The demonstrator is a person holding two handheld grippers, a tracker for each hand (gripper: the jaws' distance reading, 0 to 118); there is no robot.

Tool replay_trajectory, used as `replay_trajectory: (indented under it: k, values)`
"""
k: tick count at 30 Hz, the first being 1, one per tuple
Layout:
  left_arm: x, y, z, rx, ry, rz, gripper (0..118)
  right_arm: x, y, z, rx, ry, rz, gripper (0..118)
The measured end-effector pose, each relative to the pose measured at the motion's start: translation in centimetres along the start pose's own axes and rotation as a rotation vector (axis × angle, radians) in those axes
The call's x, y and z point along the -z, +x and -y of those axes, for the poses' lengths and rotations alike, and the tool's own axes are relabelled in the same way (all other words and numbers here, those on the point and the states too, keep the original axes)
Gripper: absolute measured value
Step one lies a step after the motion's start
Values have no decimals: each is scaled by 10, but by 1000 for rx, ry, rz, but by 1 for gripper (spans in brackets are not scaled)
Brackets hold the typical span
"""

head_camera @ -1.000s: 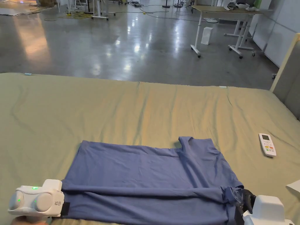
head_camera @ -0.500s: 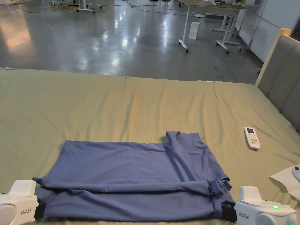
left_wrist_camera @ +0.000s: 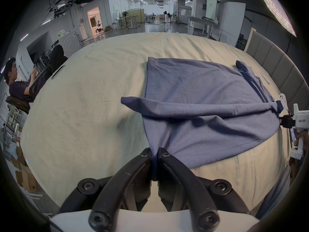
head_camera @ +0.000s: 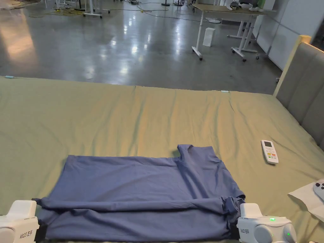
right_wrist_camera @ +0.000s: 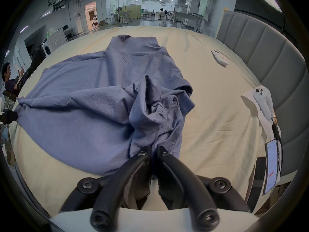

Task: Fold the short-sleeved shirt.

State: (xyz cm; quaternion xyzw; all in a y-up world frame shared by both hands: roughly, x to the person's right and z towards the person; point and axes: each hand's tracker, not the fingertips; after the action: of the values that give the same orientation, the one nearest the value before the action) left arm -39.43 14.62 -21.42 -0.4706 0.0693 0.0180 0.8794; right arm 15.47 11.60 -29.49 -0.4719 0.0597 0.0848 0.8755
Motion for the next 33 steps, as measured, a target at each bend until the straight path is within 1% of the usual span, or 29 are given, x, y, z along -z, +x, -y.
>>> replay_trajectory:
  k: [2, 4, 5, 7, 11, 16, 18, 20, 26, 28, 31, 33]
  values:
    - [-6, -3, -2, -22, 14, 13, 7, -2, 2, -2, 20, 7, 7, 5]
    - [-16, -7, -7, -66, 33, 42, 7, -13, 2, -6, 57, 14, 31, 5]
    - [-22, -9, -10, -80, 50, 52, 7, -22, 3, -7, 50, 43, 10, 5]
    - [-33, -11, -17, -76, 69, 65, 7, -39, 4, -12, 35, 55, 13, 5]
    - [-57, -13, -29, -68, 115, 94, 7, -73, 15, -26, 72, 91, -4, 5]
    - [-86, -20, -36, -50, 147, 89, 7, -111, 24, -32, 59, 132, -19, 5]
    - [-95, -28, -32, -55, 153, 88, 7, -126, 21, -28, 30, 142, -12, 5]
    - [-103, -37, -26, -78, 152, 104, 7, -135, 19, -20, 8, 142, -1, 5]
    - [-116, -52, 14, -89, 118, 91, 7, -154, 16, 17, 1, 116, 1, 5]
    - [-116, -56, 31, -97, 97, 91, 7, -154, 14, 35, -2, 86, -10, 5]
    - [-107, -59, 59, -101, 38, 96, 7, -148, 4, 67, -37, 11, -10, 5]
    - [-95, -58, 79, -90, -15, 70, 7, -135, 1, 88, -27, -28, -23, 5]
